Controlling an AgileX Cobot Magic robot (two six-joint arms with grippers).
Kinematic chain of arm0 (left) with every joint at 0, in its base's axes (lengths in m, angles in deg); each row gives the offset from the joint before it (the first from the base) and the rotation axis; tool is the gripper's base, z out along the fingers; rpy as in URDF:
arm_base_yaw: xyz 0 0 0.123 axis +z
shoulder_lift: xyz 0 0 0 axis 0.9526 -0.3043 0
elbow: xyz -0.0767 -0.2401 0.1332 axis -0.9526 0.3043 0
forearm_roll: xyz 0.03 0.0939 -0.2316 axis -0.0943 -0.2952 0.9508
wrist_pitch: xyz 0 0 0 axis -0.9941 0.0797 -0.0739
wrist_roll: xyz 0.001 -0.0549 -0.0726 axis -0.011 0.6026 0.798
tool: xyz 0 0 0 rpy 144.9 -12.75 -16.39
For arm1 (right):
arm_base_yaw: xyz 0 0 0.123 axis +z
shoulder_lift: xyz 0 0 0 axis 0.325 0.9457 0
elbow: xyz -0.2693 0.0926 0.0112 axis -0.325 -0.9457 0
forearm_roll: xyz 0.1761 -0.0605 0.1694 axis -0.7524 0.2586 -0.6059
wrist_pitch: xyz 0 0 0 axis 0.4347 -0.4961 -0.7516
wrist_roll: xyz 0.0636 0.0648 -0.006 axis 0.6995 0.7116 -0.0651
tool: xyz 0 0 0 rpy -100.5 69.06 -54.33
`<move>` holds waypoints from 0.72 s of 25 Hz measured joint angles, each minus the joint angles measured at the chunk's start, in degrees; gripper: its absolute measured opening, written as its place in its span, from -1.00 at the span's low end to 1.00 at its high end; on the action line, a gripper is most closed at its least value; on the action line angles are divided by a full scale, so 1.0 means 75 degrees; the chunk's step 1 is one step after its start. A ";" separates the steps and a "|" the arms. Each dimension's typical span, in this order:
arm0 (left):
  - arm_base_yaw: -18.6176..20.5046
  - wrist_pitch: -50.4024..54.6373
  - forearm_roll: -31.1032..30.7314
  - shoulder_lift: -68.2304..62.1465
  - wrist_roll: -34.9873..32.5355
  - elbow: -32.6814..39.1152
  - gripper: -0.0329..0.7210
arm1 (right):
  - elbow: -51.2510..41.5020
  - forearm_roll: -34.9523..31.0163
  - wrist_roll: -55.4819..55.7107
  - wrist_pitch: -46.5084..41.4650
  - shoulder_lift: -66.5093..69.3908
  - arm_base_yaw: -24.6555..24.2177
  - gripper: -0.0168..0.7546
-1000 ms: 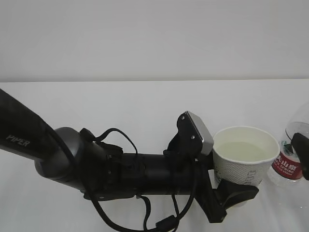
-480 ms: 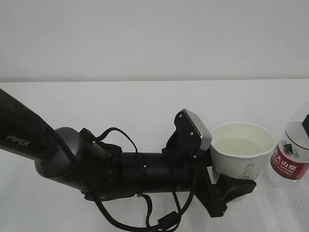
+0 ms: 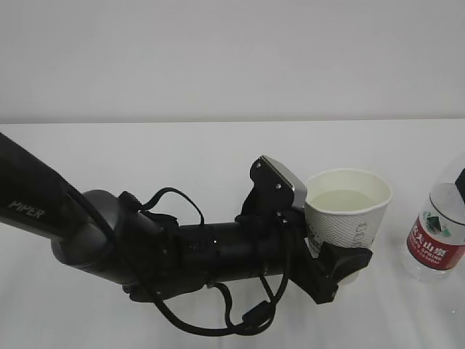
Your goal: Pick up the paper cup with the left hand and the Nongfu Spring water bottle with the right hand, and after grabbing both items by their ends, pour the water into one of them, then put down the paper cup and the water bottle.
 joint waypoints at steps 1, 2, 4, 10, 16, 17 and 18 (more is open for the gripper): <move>0.0046 0.0000 0.0015 0.0000 0.0000 0.0000 0.49 | 0.0000 0.0108 0.0000 0.0000 0.0000 0.0000 0.71; 0.0117 0.0000 0.0015 0.0000 0.0000 0.0000 0.49 | 0.0000 0.0227 0.0000 0.0000 0.0000 0.0000 0.71; 0.0279 -0.0016 0.0026 0.0000 0.0000 0.0000 0.49 | 0.0000 0.0356 0.0000 0.0000 0.0000 0.0000 0.71; 0.0761 -0.0398 0.0088 0.0000 0.0013 0.0000 0.48 | 0.0000 0.0386 0.0000 0.0000 0.0000 0.0000 0.68; 0.1190 -0.0497 0.0106 0.0000 0.0013 0.0000 0.47 | 0.0000 0.0386 0.0000 0.0000 0.0000 0.0000 0.68; 0.1270 -0.0497 0.0106 0.0000 0.0013 0.0000 0.47 | 0.0000 0.0386 0.0000 0.0000 0.0000 0.0000 0.68; 0.1338 -0.0497 0.0106 0.0000 0.0013 0.0000 0.47 | 0.0000 0.0372 0.0000 0.0000 0.0000 0.0000 0.68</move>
